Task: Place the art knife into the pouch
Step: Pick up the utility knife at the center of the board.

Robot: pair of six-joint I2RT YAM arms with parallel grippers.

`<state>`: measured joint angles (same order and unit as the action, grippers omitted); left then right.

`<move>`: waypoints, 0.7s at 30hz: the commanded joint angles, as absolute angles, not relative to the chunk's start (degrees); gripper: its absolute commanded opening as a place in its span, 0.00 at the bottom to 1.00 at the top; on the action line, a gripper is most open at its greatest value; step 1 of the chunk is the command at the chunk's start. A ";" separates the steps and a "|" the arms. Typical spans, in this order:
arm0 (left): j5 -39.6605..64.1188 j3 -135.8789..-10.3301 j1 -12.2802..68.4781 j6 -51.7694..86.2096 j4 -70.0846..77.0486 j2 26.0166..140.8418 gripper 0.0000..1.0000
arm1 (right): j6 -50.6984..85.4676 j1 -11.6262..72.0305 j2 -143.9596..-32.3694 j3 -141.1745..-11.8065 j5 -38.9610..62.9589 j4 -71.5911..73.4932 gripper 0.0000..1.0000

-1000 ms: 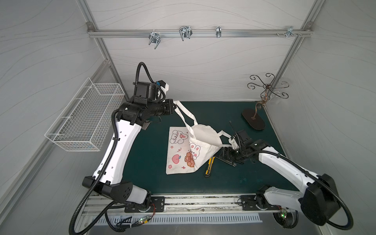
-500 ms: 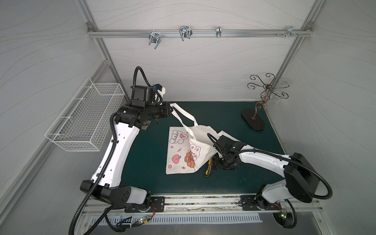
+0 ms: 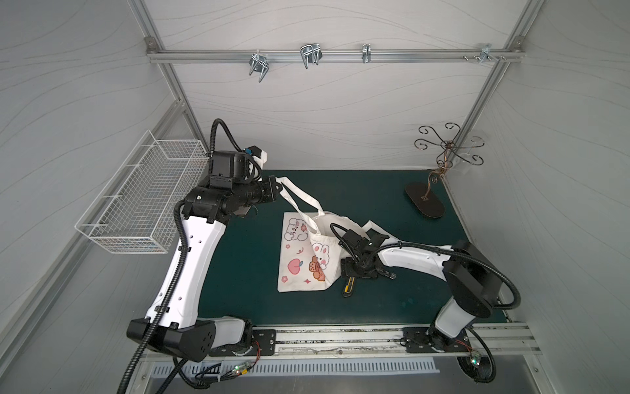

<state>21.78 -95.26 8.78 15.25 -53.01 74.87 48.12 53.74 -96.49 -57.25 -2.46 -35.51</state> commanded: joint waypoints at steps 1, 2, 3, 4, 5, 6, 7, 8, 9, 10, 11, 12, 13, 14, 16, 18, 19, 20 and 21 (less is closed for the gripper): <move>23.79 -95.78 6.87 14.84 -51.54 73.67 0.00 | 50.10 54.59 -97.08 -57.53 -3.91 -36.98 0.82; 23.90 -95.83 6.49 14.68 -51.64 73.61 0.00 | 50.36 54.71 -96.66 -57.25 -4.08 -37.26 0.81; 24.14 -95.68 6.29 14.73 -51.67 73.57 0.00 | 50.45 54.84 -96.04 -56.69 -4.42 -37.48 0.80; 24.33 -95.56 6.23 14.69 -51.69 73.50 0.00 | 50.61 54.84 -95.52 -56.16 -4.50 -37.45 0.79; 24.48 -95.38 6.20 14.75 -51.49 73.48 0.00 | 50.90 54.84 -94.98 -55.48 -4.63 -37.36 0.77; 24.75 -95.21 6.08 14.92 -51.20 73.36 0.00 | 51.17 54.84 -94.75 -54.85 -4.51 -37.06 0.72; 24.91 -95.07 6.12 15.09 -51.09 73.34 0.00 | 51.56 54.84 -94.67 -54.40 -4.42 -36.79 0.68; 25.17 -94.91 6.13 15.25 -50.77 73.21 0.00 | 51.68 54.71 -94.83 -53.95 -3.82 -36.09 0.65; 25.36 -94.79 6.12 15.49 -50.69 73.19 0.00 | 51.95 54.46 -95.26 -53.68 -3.14 -35.47 0.65; 25.44 -94.69 6.09 15.48 -50.54 73.13 0.00 | 52.03 54.32 -95.64 -53.61 -2.46 -34.91 0.62; 25.41 -94.58 6.15 15.40 -50.70 73.14 0.00 | 52.15 54.29 -95.88 -53.59 -2.10 -34.34 0.59; 25.26 -94.49 6.13 15.34 -50.71 73.04 0.00 | 52.37 54.23 -96.17 -53.69 -2.11 -34.24 0.57; 25.23 -94.27 6.13 15.34 -50.62 72.95 0.00 | 52.45 54.22 -96.24 -53.74 -2.20 -34.07 0.52; 25.27 -94.13 6.08 15.30 -50.52 72.89 0.00 | 52.65 54.10 -96.26 -53.71 -2.18 -33.71 0.43; 25.79 -93.94 6.10 15.29 -50.51 72.73 0.00 | 52.84 53.54 -96.31 -53.70 -1.51 -32.86 0.33; 26.08 -93.13 6.12 15.63 -49.81 72.23 0.00 | 52.70 52.79 -96.75 -54.03 -0.85 -32.19 0.24; 26.25 -92.72 6.15 15.77 -49.63 72.07 0.00 | 52.50 52.44 -97.13 -54.20 -0.63 -32.15 0.20; 26.55 -92.35 6.10 15.91 -49.34 71.85 0.00 | 52.24 52.06 -97.45 -54.47 -0.39 -32.08 0.16; 27.01 -91.93 6.14 16.07 -49.18 71.70 0.00 | 52.15 51.73 -97.64 -54.52 -0.36 -32.05 0.14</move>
<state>25.26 -92.40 6.42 15.42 -52.07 73.19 51.46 52.73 -95.64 -54.70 -1.04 -33.54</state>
